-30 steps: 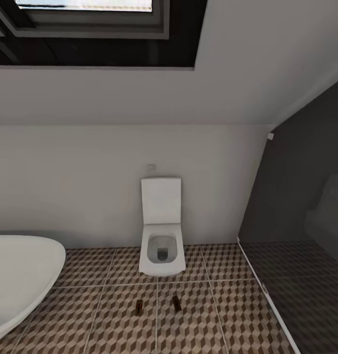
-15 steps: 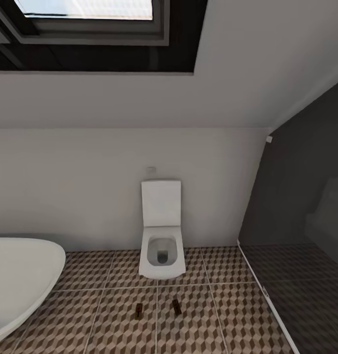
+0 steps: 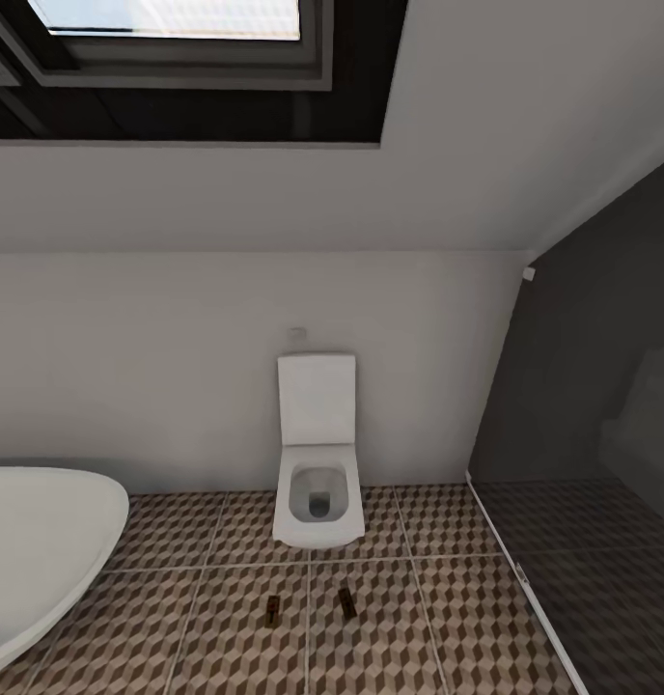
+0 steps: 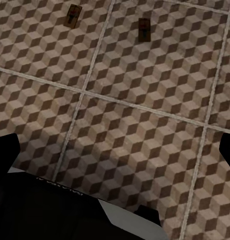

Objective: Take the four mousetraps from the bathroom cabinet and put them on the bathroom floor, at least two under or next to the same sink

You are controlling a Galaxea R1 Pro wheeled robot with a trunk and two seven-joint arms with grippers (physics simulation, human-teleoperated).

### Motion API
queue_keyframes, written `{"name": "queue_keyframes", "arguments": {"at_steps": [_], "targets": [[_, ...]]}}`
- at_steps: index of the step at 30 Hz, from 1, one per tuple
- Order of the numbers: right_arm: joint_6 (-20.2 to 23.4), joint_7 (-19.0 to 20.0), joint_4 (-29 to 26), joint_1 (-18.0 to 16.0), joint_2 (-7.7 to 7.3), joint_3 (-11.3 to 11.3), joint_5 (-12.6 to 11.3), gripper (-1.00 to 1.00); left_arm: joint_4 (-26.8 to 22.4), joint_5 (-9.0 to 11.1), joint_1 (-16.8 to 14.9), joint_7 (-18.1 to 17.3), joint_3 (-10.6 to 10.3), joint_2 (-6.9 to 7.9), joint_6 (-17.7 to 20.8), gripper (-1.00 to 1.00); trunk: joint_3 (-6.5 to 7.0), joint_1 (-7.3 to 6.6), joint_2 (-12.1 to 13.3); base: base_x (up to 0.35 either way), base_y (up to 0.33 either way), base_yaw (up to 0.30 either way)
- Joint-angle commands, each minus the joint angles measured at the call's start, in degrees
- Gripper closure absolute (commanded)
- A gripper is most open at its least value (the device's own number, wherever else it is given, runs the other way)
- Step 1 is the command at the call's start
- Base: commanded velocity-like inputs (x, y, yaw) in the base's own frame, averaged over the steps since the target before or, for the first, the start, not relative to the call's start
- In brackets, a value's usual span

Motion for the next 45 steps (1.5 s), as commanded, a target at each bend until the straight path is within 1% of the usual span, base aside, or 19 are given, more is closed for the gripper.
{"name": "queue_keyframes", "arguments": {"at_steps": [1,9,11,15,45], "targets": [[-0.2,0.0,0.1,-0.1,0.01,-0.1,0.3,-1.00,0.2,0.2,-0.1,0.1,-0.5,-0.03,-0.3,-1.00,-0.13,0.03,-0.1,0.000,0.000,0.000],[-0.2,0.0,0.1,-0.1,0.01,-0.1,0.3,-1.00,0.1,0.2,-0.1,0.0,-0.5,-0.07,-0.3,-1.00,-0.13,0.03,-0.1,0.000,0.000,0.000],[-0.2,0.0,0.1,-0.1,0.01,-0.1,0.3,-1.00,0.2,0.2,-0.1,0.0,-0.5,-0.44,-0.3,-1.00,-0.13,0.03,-0.1,0.000,0.000,0.000],[-0.2,0.0,0.1,-0.1,0.01,-0.1,0.3,-1.00,0.2,0.2,-0.1,0.1,-0.5,-0.58,-0.4,-1.00,-0.13,0.03,-0.1,0.000,0.000,0.000],[-0.2,0.0,0.1,-0.1,0.01,-0.1,0.3,-1.00,0.2,0.2,-0.1,0.1,-0.5,-0.73,-0.2,-1.00,-0.13,0.03,-0.1,0.000,0.000,0.000]]}}
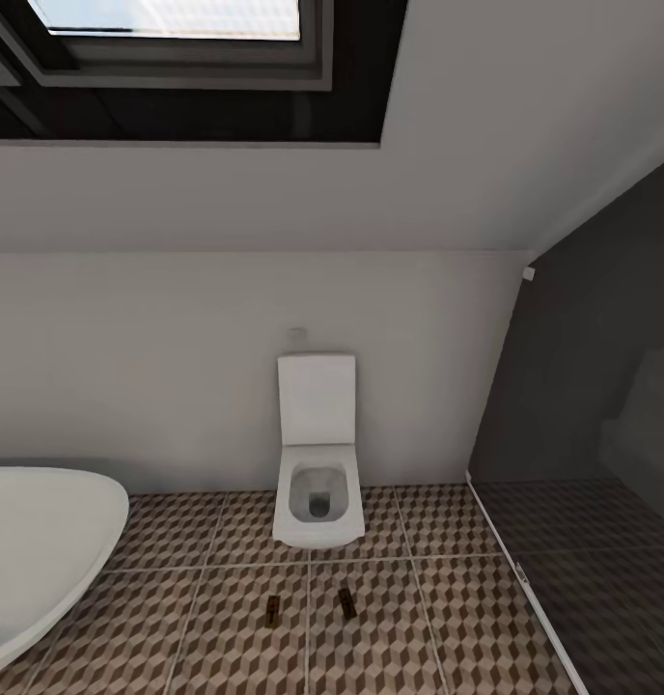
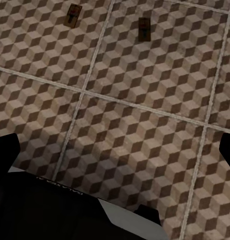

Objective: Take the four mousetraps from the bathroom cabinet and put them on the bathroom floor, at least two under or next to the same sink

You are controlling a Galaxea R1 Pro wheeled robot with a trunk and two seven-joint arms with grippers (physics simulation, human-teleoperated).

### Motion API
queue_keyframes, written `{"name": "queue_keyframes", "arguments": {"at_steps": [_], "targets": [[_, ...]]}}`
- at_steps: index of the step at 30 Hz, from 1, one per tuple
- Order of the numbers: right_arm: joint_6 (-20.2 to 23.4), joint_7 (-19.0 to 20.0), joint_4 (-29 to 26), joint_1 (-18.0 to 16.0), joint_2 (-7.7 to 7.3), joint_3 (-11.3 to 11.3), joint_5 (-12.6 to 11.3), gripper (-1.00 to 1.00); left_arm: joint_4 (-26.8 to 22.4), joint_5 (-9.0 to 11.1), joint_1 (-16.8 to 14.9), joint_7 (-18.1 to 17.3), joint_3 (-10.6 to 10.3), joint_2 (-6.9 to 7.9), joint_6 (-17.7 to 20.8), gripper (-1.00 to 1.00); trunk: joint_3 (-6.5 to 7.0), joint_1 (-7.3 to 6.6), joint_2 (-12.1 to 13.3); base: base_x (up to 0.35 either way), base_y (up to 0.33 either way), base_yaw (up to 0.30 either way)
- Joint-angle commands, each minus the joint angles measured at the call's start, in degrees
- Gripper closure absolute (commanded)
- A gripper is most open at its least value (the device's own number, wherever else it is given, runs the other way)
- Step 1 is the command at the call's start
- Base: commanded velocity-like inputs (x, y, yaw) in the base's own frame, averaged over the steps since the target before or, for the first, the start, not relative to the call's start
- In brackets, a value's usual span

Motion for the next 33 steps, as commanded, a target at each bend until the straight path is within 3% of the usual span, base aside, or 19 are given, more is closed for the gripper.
{"name": "queue_keyframes", "arguments": {"at_steps": [1,33], "targets": [[-0.2,0.0,0.1,-0.1,0.00,-0.1,0.3,-1.00,0.2,0.2,-0.1,0.1,-0.5,-0.03,-0.3,-1.00,-0.13,0.03,-0.1,0.000,0.000,0.000],[-0.2,0.0,0.0,-0.1,0.09,-0.1,0.3,-1.00,0.2,0.2,-0.1,0.1,-0.5,-0.03,-0.2,-1.00,-0.13,0.03,-0.1,0.000,0.000,0.000]]}}
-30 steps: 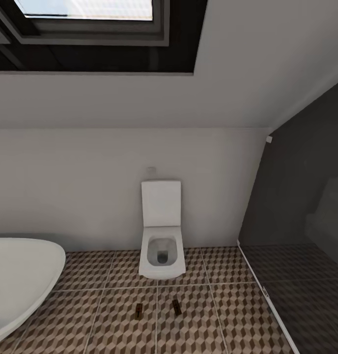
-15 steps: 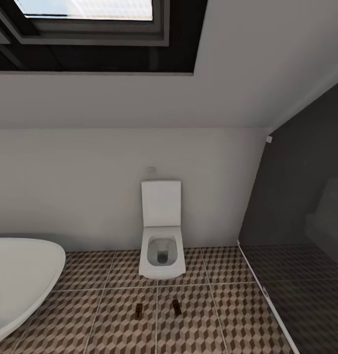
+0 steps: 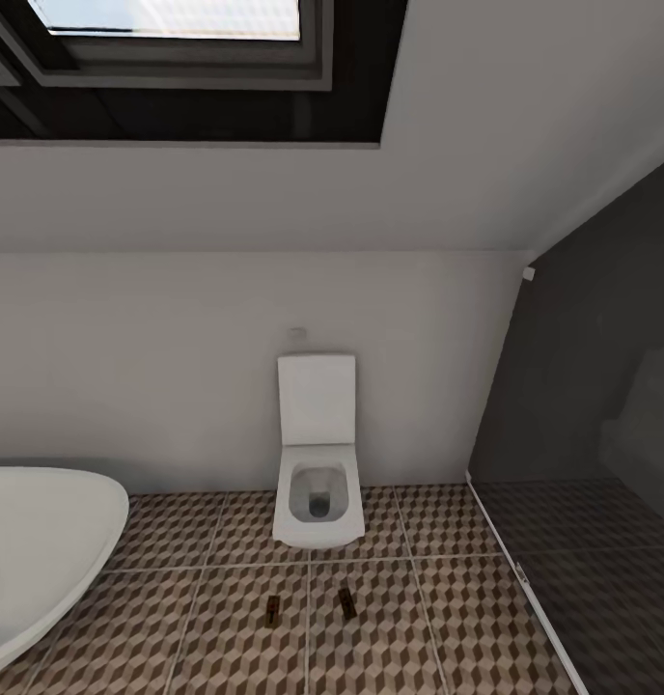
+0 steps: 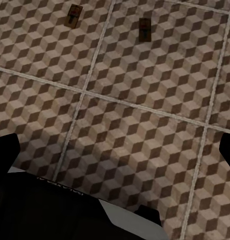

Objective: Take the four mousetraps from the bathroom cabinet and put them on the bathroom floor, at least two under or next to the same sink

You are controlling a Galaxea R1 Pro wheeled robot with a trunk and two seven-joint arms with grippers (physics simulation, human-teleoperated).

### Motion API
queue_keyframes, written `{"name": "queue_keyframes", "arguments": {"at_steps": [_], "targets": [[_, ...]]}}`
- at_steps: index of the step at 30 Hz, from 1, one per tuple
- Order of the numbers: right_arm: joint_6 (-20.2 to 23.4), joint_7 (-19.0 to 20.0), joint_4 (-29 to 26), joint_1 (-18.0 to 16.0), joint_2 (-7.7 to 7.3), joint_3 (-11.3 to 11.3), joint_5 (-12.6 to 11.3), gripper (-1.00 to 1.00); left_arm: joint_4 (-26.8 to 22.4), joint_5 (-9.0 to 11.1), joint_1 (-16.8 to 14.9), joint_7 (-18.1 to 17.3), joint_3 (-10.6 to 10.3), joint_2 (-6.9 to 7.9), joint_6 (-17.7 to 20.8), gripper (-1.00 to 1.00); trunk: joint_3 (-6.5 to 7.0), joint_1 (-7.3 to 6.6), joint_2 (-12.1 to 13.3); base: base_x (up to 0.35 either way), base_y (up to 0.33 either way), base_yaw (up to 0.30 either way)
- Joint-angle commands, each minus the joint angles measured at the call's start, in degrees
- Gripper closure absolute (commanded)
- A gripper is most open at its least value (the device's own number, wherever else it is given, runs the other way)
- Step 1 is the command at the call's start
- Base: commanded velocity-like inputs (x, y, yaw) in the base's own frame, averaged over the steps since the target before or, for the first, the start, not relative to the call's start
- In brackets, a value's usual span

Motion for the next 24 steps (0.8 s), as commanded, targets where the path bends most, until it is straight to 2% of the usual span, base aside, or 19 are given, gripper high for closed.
{"name": "queue_keyframes", "arguments": {"at_steps": [1,8,24], "targets": [[-0.2,0.0,0.1,-0.1,0.01,-0.1,0.3,-1.00,0.2,0.2,-0.1,0.1,-0.5,-0.03,-0.3,-1.00,-0.13,0.03,-0.1,0.000,0.000,0.000],[-0.2,0.0,0.1,-0.1,0.01,-0.1,0.4,-1.00,0.2,0.2,-0.1,0.2,-0.5,-0.38,-0.3,-1.00,-0.13,0.03,-0.1,0.000,0.000,0.000],[-0.2,0.1,0.1,-0.1,0.30,0.0,0.5,-1.00,0.2,0.2,-0.1,0.3,-0.5,-0.12,-0.3,-1.00,-0.13,0.03,-0.1,0.000,0.000,0.000]]}}
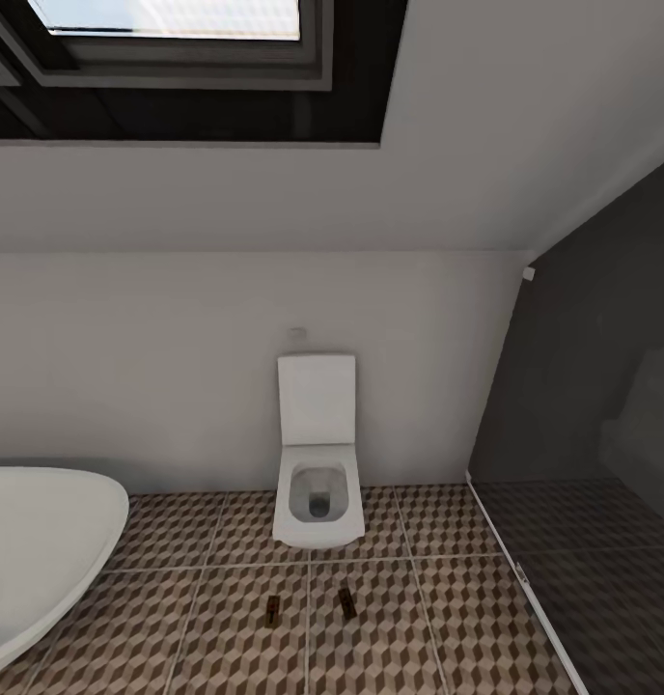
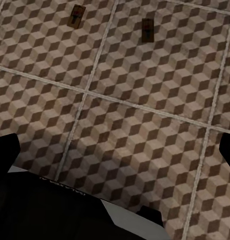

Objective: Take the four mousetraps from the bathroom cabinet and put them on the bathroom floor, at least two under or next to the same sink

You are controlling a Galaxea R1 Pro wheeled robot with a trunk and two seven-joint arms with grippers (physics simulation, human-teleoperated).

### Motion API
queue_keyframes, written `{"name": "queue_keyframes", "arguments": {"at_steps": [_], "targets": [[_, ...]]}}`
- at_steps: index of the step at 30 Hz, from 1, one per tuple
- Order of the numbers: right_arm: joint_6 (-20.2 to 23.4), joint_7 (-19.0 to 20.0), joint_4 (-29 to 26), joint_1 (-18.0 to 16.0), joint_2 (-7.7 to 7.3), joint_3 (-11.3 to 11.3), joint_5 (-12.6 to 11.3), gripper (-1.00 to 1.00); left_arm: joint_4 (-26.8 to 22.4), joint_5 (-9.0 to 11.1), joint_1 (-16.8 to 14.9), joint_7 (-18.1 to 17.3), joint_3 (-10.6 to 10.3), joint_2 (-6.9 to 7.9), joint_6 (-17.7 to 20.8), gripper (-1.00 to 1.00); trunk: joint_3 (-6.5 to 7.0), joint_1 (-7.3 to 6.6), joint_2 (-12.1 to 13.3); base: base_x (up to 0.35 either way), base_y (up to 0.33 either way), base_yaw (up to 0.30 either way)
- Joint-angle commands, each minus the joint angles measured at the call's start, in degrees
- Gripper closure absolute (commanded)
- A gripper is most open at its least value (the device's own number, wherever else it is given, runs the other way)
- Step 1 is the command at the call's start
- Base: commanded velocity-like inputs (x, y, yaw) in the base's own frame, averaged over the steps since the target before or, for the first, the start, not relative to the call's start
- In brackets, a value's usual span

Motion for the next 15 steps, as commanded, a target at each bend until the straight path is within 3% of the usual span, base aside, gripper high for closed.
{"name": "queue_keyframes", "arguments": {"at_steps": [1,15], "targets": [[-0.2,0.0,0.1,-0.1,0.00,-0.2,0.3,-1.00,0.2,0.2,-0.1,0.1,-0.5,-0.05,-0.3,-1.00,-0.13,0.03,-0.1,0.000,0.000,0.000],[-0.2,0.0,0.0,-0.1,-0.12,-0.2,0.4,-1.00,0.2,0.2,-0.1,0.0,-0.5,-0.18,-0.3,-1.00,-0.13,0.03,-0.1,0.000,0.000,0.000]]}}
